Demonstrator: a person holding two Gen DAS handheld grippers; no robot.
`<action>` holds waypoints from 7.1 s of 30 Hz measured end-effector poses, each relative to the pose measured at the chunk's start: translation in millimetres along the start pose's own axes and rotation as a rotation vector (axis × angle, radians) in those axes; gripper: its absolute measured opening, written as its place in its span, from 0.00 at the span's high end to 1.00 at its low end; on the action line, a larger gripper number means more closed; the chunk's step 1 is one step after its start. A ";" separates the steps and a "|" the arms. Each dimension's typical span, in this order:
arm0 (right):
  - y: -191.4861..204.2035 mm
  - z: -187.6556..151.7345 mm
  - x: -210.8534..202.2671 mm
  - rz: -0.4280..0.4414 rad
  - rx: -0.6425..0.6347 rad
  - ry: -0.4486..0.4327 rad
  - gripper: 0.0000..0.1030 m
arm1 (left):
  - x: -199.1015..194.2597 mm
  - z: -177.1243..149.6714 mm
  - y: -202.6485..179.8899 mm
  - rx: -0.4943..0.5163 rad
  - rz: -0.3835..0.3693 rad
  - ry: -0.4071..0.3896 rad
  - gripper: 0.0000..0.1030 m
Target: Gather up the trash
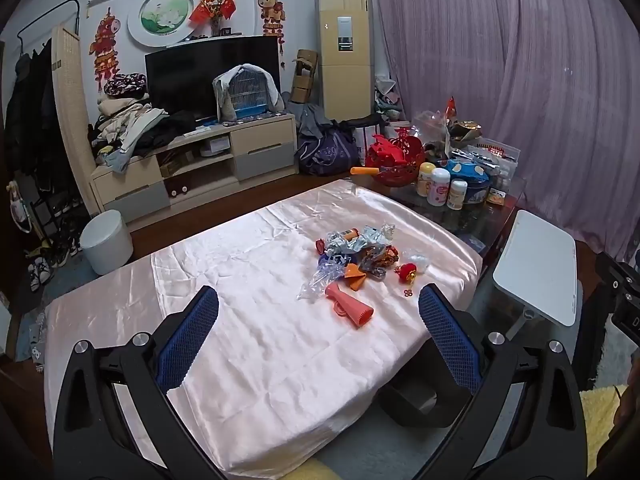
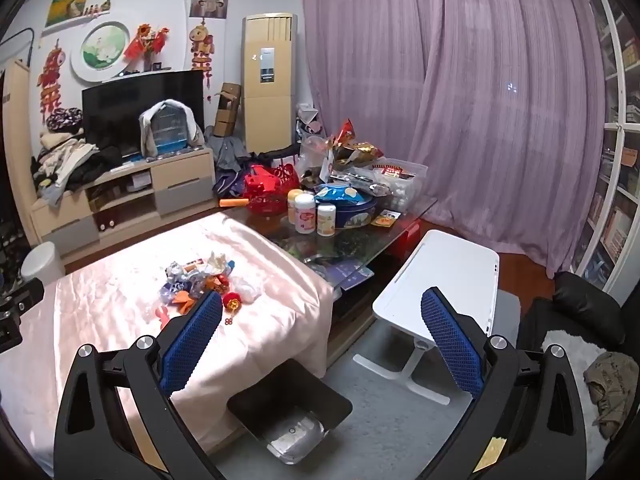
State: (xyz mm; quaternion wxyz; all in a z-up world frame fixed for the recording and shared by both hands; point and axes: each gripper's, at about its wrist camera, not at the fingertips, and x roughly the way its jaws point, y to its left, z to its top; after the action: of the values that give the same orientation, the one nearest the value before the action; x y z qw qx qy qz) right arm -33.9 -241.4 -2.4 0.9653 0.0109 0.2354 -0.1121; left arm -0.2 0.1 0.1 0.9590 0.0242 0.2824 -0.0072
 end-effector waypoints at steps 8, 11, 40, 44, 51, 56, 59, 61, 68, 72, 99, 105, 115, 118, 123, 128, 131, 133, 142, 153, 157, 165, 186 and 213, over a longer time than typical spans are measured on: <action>-0.6 0.3 -0.2 0.004 0.007 -0.002 0.03 | -0.3 0.3 0.3 0.001 0.005 -0.001 0.08; -0.5 0.4 -0.3 0.005 0.006 0.000 0.03 | 0.0 0.0 -0.4 0.007 0.004 0.001 0.08; 4.8 -0.4 -2.6 0.009 0.011 -0.004 0.03 | -5.6 5.0 -0.3 0.008 0.000 -0.001 0.08; 4.3 -0.8 -2.8 0.009 0.011 -0.004 0.03 | -7.2 7.9 0.4 0.007 0.000 -0.002 0.08; 3.4 -1.1 -3.4 0.008 0.011 -0.005 0.03 | -7.5 8.0 0.1 0.007 0.001 -0.003 0.08; 4.1 -0.5 -4.3 0.007 0.009 -0.007 0.03 | -13.0 9.7 -0.6 0.006 -0.001 -0.009 0.08; 5.9 0.1 -4.3 0.007 0.010 -0.008 0.03 | -17.8 11.8 -5.9 0.009 -0.010 -0.013 0.08; 7.3 -0.4 -3.9 0.007 0.008 -0.008 0.03 | -20.0 9.2 -12.2 0.015 -0.018 -0.016 0.08; 2.5 4.3 -10.0 0.016 0.004 -0.002 0.03 | -18.5 6.9 -11.1 0.015 -0.019 -0.016 0.08; 2.0 4.6 -10.4 0.014 0.007 -0.006 0.03 | -18.4 6.9 -9.8 0.014 -0.019 -0.018 0.08; 2.0 -4.9 98.3 0.039 -0.001 0.130 0.03 | 95.3 -0.7 6.1 0.014 0.034 0.134 0.08; 5.8 -20.2 163.6 0.067 0.011 0.226 0.04 | 156.2 -16.7 2.9 0.036 0.053 0.240 0.08; 49.2 -34.2 267.2 0.257 -0.027 0.364 0.28 | 239.2 -35.3 -24.7 -0.010 -0.064 0.389 0.13; 63.5 -27.6 292.0 0.288 -0.039 0.380 0.35 | 260.7 -32.2 -34.3 -0.003 -0.067 0.408 0.17; 88.0 -17.4 323.9 0.360 -0.096 0.394 0.53 | 295.5 -33.5 -38.7 -0.023 -0.053 0.465 0.42; 99.0 -22.5 349.5 0.414 -0.100 0.442 0.66 | 316.9 -43.9 -40.1 -0.043 -0.056 0.522 0.48; 102.8 -29.5 359.6 0.436 -0.099 0.472 0.68 | 323.8 -49.4 -37.5 -0.067 -0.059 0.533 0.51; 104.0 -33.7 364.3 0.453 -0.090 0.488 0.68 | 324.0 -50.1 -38.5 -0.052 -0.043 0.528 0.53; 109.0 -43.7 368.5 0.482 -0.066 0.520 0.78 | 317.9 -53.2 -39.3 -0.010 -0.026 0.503 0.66; 94.5 2.9 333.6 0.408 -0.082 0.363 0.85 | 293.9 -26.8 -24.6 0.006 -0.033 0.432 0.80; 79.4 22.6 304.1 0.391 -0.079 0.304 0.85 | 263.9 -3.9 -27.3 0.011 -0.050 0.361 0.81; 35.3 26.6 228.6 0.325 -0.095 0.244 0.85 | 195.7 14.3 -63.5 0.060 -0.156 0.253 0.80; -38.8 -136.3 203.1 0.279 0.042 0.558 0.85 | 217.1 -142.7 -169.2 0.220 -0.426 0.536 0.80; -40.1 -138.3 260.8 0.295 0.096 0.651 0.35 | 259.0 -138.8 -177.0 0.223 -0.418 0.602 0.41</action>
State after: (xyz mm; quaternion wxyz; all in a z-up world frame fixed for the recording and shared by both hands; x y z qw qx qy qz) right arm 120.0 -325.4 -243.2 0.8440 0.1250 0.5209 0.0268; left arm 137.5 -169.8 -264.3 0.8023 0.0713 0.5479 -0.2258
